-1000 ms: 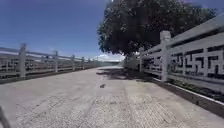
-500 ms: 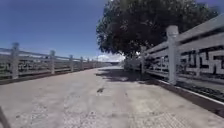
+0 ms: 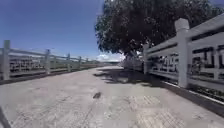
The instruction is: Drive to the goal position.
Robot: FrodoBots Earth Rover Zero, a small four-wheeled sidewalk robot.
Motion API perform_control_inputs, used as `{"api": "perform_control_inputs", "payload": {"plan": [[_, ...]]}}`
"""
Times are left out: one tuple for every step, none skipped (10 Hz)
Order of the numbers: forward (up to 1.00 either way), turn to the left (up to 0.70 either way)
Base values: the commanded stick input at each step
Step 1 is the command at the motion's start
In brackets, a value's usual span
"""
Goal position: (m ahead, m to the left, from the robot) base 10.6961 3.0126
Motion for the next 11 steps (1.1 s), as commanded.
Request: {"api": "perform_control_inputs", "payload": {"plan": [[0.7,0.0],[0.7,0.0],[0.7,0.0],[0.7,0.0],[0.7,0.0],[0.7,0.0],[0.7,0.0],[0.7,0.0],[0.7,0.0],[0.7,0.0],[0.7,0.0]]}}
